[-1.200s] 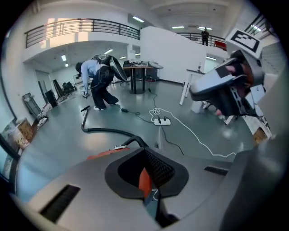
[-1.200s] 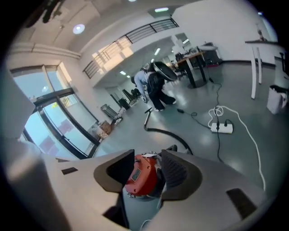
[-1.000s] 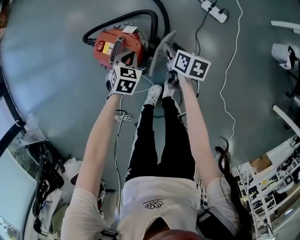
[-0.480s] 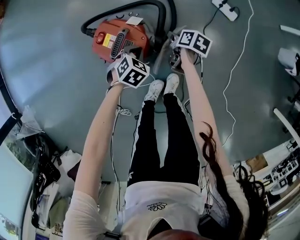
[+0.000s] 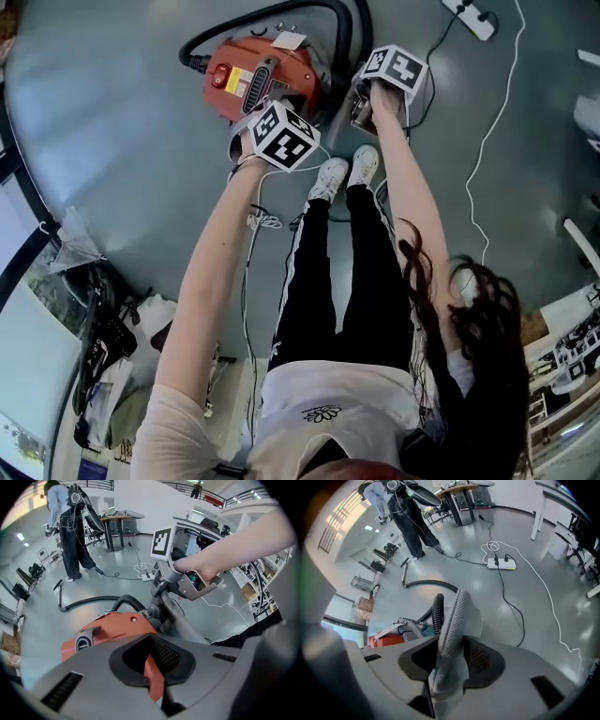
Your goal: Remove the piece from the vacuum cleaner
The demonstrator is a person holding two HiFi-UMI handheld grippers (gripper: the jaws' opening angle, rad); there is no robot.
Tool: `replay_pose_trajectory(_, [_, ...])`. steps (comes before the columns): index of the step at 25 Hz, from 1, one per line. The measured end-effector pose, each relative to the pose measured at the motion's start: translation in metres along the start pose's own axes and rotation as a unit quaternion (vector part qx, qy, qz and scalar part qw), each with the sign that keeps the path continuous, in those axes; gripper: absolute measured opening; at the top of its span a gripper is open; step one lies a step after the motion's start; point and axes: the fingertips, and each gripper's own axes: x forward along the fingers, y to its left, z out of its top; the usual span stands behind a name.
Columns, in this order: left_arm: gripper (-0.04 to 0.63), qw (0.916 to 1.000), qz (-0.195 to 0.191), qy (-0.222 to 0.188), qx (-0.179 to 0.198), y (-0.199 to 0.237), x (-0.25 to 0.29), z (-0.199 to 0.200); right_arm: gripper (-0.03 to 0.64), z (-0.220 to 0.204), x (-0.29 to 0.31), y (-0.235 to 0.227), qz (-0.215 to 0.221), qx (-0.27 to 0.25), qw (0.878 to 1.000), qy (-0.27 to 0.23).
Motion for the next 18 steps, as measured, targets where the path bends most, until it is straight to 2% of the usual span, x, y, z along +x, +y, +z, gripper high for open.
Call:
replay_pose_trajectory(3, [0.005, 1.0, -0.004, -0.001, -0.002, -0.002, -0.002, 0.0, 0.047, -0.003, -0.006, 0.003, 0.0, -0.024, 1.0, -0.011])
replay_pose_trajectory(4, [0.005, 1.0, -0.006, 0.0, -0.003, -0.002, -0.003, 0.0, 0.024, -0.004, -0.008, 0.004, 0.0, -0.031, 0.999, -0.019])
replay_pose_trajectory(14, [0.005, 0.9996, -0.026, 0.009, -0.003, -0.001, -0.002, 0.001, 0.021, -0.004, -0.014, -0.003, -0.002, -0.073, 0.997, -0.037])
replay_pose_trajectory(18, [0.005, 0.9995, -0.028, 0.011, -0.004, 0.0, 0.001, -0.001, 0.021, -0.007, -0.014, -0.011, 0.005, -0.069, 0.997, -0.04])
